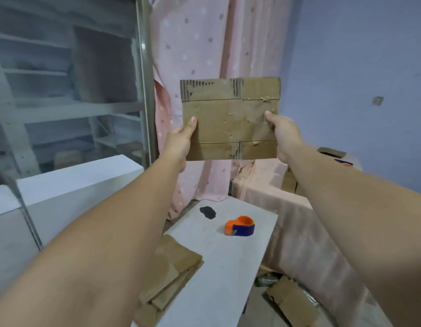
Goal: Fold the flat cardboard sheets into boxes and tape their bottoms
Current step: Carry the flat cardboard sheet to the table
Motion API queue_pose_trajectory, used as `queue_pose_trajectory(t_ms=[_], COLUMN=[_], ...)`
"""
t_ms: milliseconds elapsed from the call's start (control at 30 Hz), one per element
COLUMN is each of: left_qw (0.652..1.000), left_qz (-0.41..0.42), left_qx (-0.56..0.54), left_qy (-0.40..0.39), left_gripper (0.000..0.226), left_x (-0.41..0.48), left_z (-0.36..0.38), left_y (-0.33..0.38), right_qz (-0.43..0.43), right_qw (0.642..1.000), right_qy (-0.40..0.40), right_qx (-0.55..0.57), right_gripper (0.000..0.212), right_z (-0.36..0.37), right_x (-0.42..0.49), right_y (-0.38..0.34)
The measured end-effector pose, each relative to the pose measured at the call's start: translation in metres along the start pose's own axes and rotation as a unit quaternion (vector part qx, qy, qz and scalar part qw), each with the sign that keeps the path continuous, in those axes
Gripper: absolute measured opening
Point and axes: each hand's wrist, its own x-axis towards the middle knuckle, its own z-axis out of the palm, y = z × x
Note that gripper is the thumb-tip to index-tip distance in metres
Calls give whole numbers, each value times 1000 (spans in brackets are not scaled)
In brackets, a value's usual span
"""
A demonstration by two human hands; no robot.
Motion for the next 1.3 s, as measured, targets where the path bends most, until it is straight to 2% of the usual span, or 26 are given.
queue_pose_trajectory(t_ms=[400, 500, 600, 733, 833, 900, 967, 1000, 1100, 1200, 1300], left_qw=[985, 980, 976, 966, 953, 944, 931, 924, 903, 882, 857], left_qz=[-31, -26, -19, -21, -42, -43, -39, -34, -13, -1, 4], left_qx=[-31, -27, -14, -5, -22, -35, -32, -28, -14, 4, 43], left_qy=[165, 195, 216, 257, 299, 325, 361, 380, 429, 471, 513], left_gripper=[21, 20, 20, 39, 74, 82, 78, 74, 60, 40, 36], left_x=[32, 29, 26, 29, 34, 40, 48, 54, 75, 99, 120], left_z=[-113, -142, -163, -181, -188, -190, -187, -184, -170, -148, -123], left_y=[-15, -13, -8, -11, -21, -27, -30, -31, -29, -25, -22], right_qz=[28, 41, 44, 56, 58, 53, 46, 43, 44, 59, 73], right_qw=[990, 984, 977, 966, 955, 946, 938, 934, 921, 910, 902], right_qy=[-132, -164, -197, -236, -276, -304, -329, -341, -374, -393, -404], right_qx=[44, 61, 74, 85, 94, 97, 100, 102, 103, 115, 134], right_gripper=[28, 39, 24, 29, 44, 38, 21, 19, 26, 22, 22], right_z=[151, 184, 210, 240, 265, 281, 295, 301, 317, 320, 318], right_x=[37, 36, 40, 49, 60, 72, 88, 98, 126, 156, 183], right_y=[30, 35, 40, 48, 57, 63, 66, 67, 69, 75, 86])
